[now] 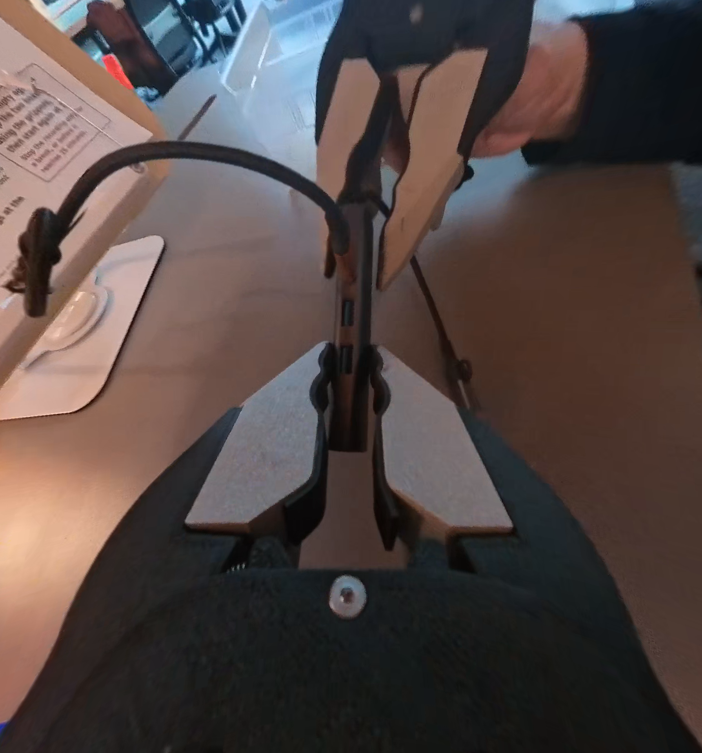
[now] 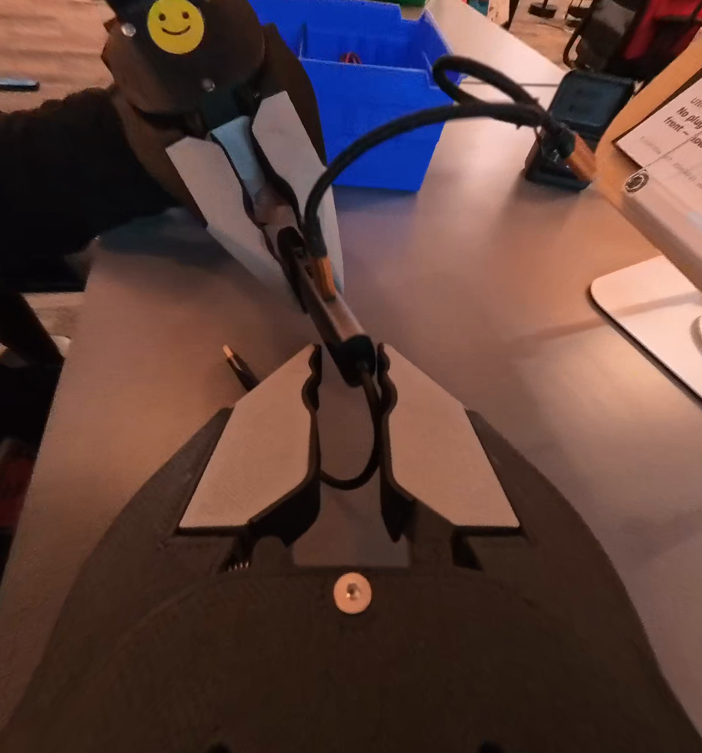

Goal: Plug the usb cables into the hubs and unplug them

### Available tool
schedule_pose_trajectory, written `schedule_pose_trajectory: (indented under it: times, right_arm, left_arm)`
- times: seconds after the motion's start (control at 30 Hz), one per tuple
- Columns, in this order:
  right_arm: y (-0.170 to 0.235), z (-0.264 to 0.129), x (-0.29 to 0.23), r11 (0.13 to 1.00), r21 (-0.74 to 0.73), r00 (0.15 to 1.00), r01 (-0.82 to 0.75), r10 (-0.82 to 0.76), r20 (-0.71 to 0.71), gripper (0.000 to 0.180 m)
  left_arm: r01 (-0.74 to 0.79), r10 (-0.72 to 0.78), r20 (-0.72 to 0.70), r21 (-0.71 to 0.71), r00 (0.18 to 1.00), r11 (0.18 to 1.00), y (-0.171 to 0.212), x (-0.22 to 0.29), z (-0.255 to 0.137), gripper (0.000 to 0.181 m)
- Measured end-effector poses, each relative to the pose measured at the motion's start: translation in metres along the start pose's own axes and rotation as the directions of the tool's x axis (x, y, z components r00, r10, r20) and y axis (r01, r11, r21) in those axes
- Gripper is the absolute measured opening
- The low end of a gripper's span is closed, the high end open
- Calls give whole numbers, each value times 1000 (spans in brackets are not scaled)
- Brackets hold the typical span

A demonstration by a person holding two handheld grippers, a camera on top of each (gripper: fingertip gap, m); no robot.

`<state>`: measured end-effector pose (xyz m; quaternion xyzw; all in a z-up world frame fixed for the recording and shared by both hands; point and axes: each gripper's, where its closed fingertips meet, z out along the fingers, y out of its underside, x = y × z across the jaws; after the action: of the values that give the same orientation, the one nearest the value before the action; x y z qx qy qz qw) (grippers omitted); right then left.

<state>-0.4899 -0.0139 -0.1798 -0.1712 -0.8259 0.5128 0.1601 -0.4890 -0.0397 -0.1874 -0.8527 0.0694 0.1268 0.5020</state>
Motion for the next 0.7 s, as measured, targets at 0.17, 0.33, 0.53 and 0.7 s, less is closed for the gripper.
schedule_pose_trajectory:
  times: [0.17,0.33,0.53,0.7]
  right_arm:
    - [-6,1,-10,999,21,999,24,-24,45,53]
    - [-5,2,-13,993,7,993,115,-115,9,23]
    - [-21,-4,-22,994,110,991,-16,2,131,9]
    - [-18,-4,-25,994,104,986,-37,19,166,5]
  left_arm:
    - [-12,11,-15,-18,1000,1000,5,2,2,15]
    - [15,-14,-80,15,997,1000,1,11,2,14]
    - [106,-102,-113,38,988,994,-2,13,6,21]
    - [19,-20,-83,-20,996,1000,2,19,14,18]
